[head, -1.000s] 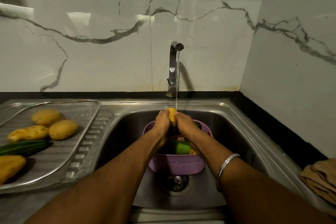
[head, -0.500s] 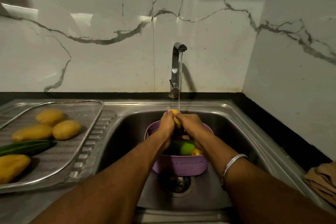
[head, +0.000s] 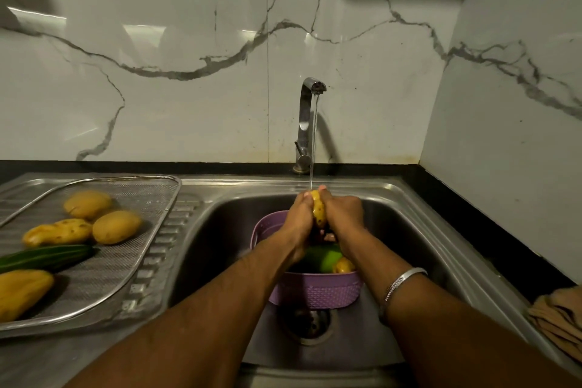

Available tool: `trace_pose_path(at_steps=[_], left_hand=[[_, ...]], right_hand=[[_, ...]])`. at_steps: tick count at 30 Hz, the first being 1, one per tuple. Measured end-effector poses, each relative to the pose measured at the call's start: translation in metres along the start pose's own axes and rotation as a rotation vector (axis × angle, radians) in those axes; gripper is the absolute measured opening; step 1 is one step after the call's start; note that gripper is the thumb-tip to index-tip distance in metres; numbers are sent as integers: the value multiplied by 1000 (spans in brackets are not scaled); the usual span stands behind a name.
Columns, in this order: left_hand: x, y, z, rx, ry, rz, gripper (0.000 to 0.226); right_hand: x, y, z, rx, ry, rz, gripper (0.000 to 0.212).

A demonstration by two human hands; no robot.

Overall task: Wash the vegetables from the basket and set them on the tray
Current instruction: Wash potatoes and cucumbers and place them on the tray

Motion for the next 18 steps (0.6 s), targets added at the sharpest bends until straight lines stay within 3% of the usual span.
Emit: trace_pose_path(at_steps=[2,7,10,14,18], left_hand=[[0,3,-2,2,-6,-9,28],[-8,20,1,10,13,-110,29],[-5,16,0,28,24,-111,36],[0,9,-2,2,3,-57,31],[-2,16,-5,-40,-29,-81,25]], right_hand=[[0,-2,0,-35,-25,45,32],[12,-16,0,-43,-127,359,16],[9,-12,-2,-54,-88,264,18],[5,-7,-2,-49,-53,48,42],[6,-11,2,-101,-92,182,30]])
Point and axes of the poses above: each hand's wrist, its own x-axis away from the middle knuckle, its own y-axis out of the back of the hand, z = x × y, the point moved 6 cm from there along -x, towards the middle knuckle, and after that the axes turned 5 degrees about -y, right-handed, at the moved point
